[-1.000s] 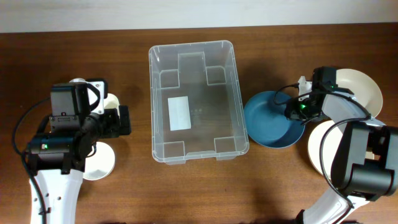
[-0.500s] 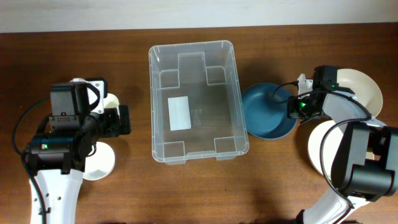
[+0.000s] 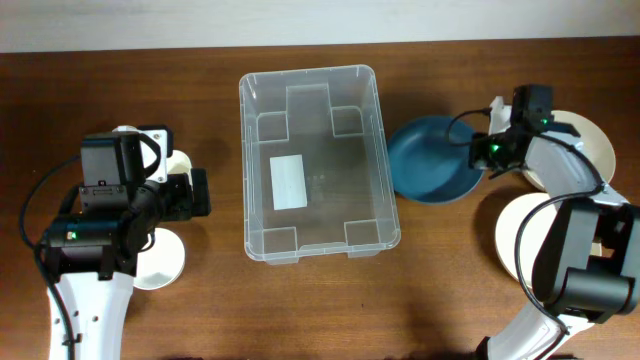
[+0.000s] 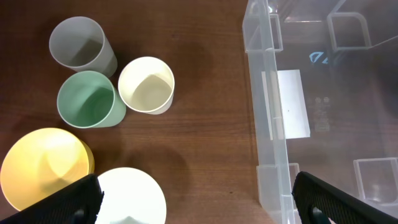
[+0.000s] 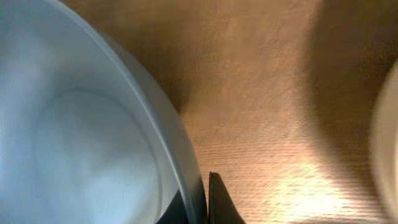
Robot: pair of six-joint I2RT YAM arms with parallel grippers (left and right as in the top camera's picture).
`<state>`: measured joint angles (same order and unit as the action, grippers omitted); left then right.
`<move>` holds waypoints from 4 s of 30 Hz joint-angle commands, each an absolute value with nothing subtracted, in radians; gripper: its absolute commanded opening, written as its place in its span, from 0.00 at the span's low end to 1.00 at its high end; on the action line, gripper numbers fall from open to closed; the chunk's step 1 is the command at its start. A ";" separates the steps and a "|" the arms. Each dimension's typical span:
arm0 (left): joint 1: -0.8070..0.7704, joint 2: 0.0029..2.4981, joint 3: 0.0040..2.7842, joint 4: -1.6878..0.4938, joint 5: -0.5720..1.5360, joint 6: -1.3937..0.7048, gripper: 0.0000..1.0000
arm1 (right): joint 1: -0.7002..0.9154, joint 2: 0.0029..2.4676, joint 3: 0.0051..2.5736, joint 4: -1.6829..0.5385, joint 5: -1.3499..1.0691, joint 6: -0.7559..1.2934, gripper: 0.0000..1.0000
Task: Pack container
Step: 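Lift the blue plate and lower it into the clear container, then move the right gripper to the cream bowl and grasp its rim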
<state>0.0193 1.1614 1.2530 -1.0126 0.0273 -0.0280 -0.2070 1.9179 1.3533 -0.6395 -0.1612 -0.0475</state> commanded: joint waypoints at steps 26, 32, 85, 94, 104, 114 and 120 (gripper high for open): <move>0.023 1.163 1.270 -1.010 0.034 -0.041 1.00 | 0.276 1.649 1.813 -0.826 -0.060 -0.005 0.04; 0.023 1.163 1.270 -1.010 0.034 -0.041 1.00 | 0.387 1.782 1.813 -0.767 0.064 0.019 0.04; 0.023 1.163 1.270 -1.002 0.031 -0.041 1.00 | -0.167 2.008 1.924 -1.071 0.266 0.121 0.84; 0.022 1.163 1.270 -0.999 0.031 -0.041 1.00 | -0.253 2.158 1.924 -1.041 0.266 0.140 0.86; 0.023 1.163 1.270 -0.995 0.031 -0.041 1.00 | -0.275 2.271 1.924 -1.028 0.220 0.140 0.87; 0.022 1.163 1.270 -0.996 0.031 -0.041 1.00 | -0.277 2.350 1.924 -1.006 0.221 0.141 0.82; 0.022 1.163 1.270 -0.996 0.031 -0.041 1.00 | -0.277 2.369 1.922 -0.992 0.221 0.140 0.73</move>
<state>0.0193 1.1614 1.2530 -1.0012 0.0269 -0.0280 -0.2771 2.3444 1.9247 -0.9962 0.2226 0.1303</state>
